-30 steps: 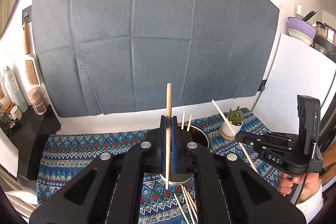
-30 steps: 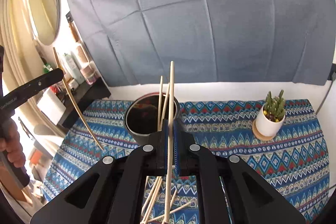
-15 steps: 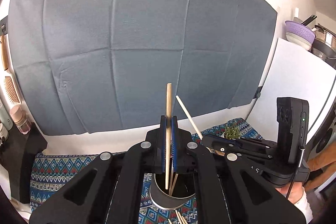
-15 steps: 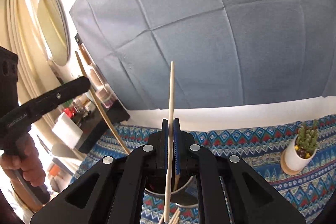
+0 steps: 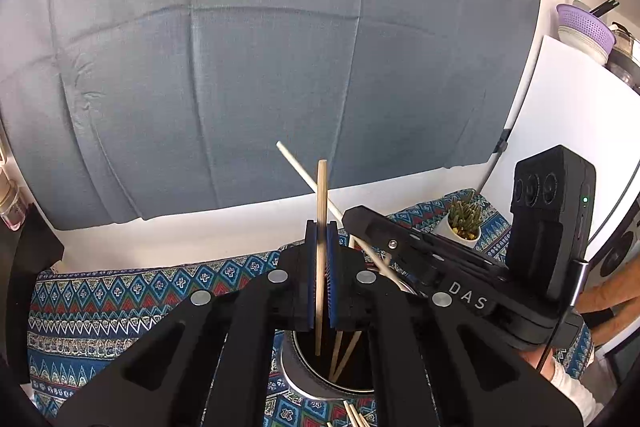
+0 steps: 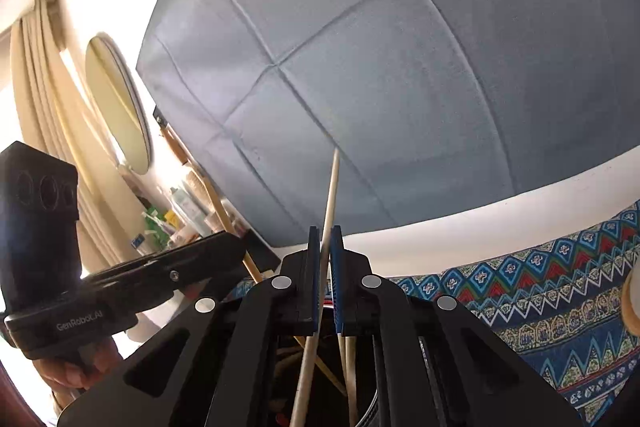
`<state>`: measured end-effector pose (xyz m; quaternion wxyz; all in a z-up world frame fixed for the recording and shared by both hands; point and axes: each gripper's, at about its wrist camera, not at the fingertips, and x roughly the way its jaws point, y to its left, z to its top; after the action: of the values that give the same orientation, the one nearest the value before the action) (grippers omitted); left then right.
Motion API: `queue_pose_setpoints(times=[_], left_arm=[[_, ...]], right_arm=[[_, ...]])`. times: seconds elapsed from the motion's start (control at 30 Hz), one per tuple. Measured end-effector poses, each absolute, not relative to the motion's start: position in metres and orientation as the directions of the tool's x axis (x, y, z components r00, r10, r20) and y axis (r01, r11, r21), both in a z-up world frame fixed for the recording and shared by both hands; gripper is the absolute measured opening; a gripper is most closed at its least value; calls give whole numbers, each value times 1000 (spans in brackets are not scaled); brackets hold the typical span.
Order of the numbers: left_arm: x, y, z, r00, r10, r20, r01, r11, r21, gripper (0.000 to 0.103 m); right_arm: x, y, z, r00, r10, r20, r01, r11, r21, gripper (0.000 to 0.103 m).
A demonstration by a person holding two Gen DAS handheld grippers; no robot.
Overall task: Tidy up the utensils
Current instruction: 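Raise the left tool's stick over the black holder while the right tool carries its stick there, then open the left tool into the holder while the right tool releases its stick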
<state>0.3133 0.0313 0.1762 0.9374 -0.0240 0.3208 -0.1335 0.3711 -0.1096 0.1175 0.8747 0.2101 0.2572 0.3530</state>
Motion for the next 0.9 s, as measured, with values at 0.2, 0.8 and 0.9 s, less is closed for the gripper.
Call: queue_pose_setpoints(times=[0.2, 0.8, 0.9], left_arm=[[307, 29, 164, 746, -271, -609, 246, 961, -126, 5], [270, 45, 145, 717, -277, -640, 212, 961, -179, 5], [264, 43, 145, 714, -283, -641, 218, 959, -181, 5]], right_arm=[[350, -116, 126, 659, 693, -293, -532, 705, 470, 5], [292, -135, 137, 707, 668, -232, -546, 724, 421, 5], [281, -140, 146, 707, 668, -231, -553, 726, 409, 5]])
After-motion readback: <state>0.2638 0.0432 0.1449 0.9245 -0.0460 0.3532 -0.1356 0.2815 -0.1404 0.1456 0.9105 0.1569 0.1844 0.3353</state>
